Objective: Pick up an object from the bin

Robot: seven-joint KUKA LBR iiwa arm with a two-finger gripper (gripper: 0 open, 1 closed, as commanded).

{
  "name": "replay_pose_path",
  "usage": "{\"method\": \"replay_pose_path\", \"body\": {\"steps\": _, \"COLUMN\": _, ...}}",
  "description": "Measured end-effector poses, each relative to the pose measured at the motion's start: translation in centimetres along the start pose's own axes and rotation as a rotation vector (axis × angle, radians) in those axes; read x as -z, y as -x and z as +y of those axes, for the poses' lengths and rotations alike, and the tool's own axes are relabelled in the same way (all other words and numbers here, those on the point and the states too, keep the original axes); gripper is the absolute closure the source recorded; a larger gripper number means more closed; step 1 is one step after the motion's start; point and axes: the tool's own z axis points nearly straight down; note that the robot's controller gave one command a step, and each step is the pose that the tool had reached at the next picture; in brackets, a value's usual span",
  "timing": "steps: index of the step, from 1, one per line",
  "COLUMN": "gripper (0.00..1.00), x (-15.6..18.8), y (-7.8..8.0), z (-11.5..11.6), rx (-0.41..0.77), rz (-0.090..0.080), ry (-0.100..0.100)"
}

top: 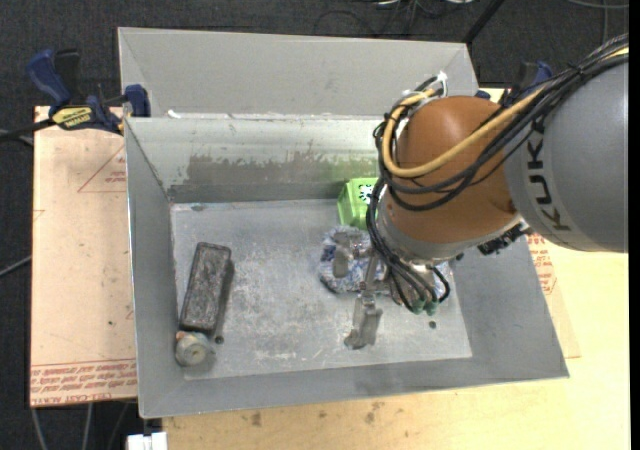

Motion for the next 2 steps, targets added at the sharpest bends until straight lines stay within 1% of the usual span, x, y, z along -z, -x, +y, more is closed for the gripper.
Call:
{"method": "replay_pose_path", "body": {"steps": 1, "gripper": 0.0, "x": 0.4, "y": 0.2, "z": 0.0, "rx": -0.003, "rz": -0.009, "ry": 0.001}}
{"method": "replay_pose_path", "body": {"steps": 2, "gripper": 0.0, "x": 5.8, "y": 2.9, "z": -4.3, "rx": -0.049, "rz": -0.007, "ry": 0.002}}
